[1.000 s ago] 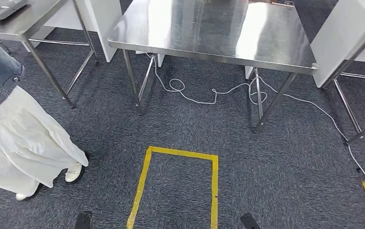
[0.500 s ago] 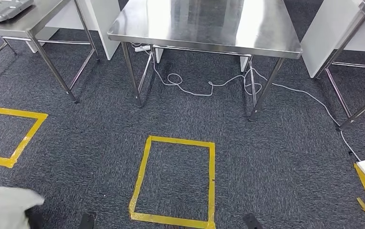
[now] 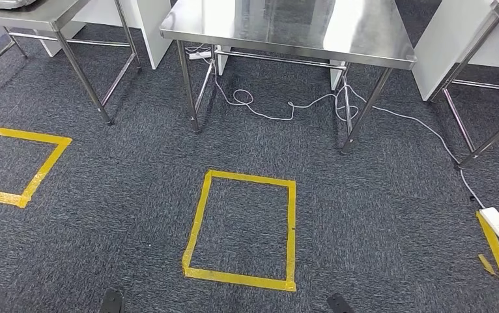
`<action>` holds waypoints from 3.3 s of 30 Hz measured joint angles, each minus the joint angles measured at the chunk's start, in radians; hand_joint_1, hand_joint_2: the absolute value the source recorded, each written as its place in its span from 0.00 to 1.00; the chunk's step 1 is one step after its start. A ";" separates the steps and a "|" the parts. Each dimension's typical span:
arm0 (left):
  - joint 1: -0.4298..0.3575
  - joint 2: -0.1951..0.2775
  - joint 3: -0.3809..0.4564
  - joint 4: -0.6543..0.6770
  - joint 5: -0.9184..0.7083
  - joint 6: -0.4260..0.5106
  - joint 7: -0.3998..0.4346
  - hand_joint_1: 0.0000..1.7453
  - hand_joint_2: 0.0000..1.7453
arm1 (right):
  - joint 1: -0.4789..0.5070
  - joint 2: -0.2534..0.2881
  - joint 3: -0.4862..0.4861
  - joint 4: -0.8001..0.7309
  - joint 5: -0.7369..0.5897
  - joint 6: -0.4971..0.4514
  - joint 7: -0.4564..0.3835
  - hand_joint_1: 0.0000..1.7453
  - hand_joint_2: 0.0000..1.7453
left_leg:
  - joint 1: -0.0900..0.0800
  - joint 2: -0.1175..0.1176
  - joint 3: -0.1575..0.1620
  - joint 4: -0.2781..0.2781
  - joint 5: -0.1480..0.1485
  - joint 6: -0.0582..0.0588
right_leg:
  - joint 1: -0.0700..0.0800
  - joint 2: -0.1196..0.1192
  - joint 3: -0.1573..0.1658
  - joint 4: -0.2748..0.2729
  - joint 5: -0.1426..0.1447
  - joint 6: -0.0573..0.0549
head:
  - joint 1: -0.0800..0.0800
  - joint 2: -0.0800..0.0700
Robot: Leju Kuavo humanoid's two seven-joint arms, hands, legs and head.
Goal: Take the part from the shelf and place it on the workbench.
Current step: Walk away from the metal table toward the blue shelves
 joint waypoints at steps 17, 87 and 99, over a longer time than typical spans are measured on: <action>-0.003 -0.001 -0.023 -0.001 -0.013 -0.001 0.010 0.00 0.00 | -0.001 0.001 0.000 0.002 0.001 0.013 0.024 0.00 0.00 | -0.010 0.083 -0.061 0.001 0.075 -0.035 | 0.012 -0.015 0.162 -0.143 -0.010 -0.032 | 0.002 0.000; -0.026 0.008 -0.098 -0.027 0.000 -0.020 0.080 0.00 0.00 | -0.004 0.014 -0.044 0.006 0.035 0.066 0.031 0.00 0.00 | 0.024 -0.070 0.027 0.004 -0.028 -0.049 | -0.002 0.120 0.046 -0.106 0.083 -0.026 | 0.010 0.000; -0.029 -0.010 -0.113 -0.027 0.000 -0.011 0.081 0.00 0.00 | 0.001 0.016 -0.050 0.006 0.050 0.070 0.039 0.00 0.00 | 0.014 0.073 0.035 -0.023 -0.012 -0.018 | -0.017 -0.015 -0.022 0.022 0.035 0.033 | 0.025 0.000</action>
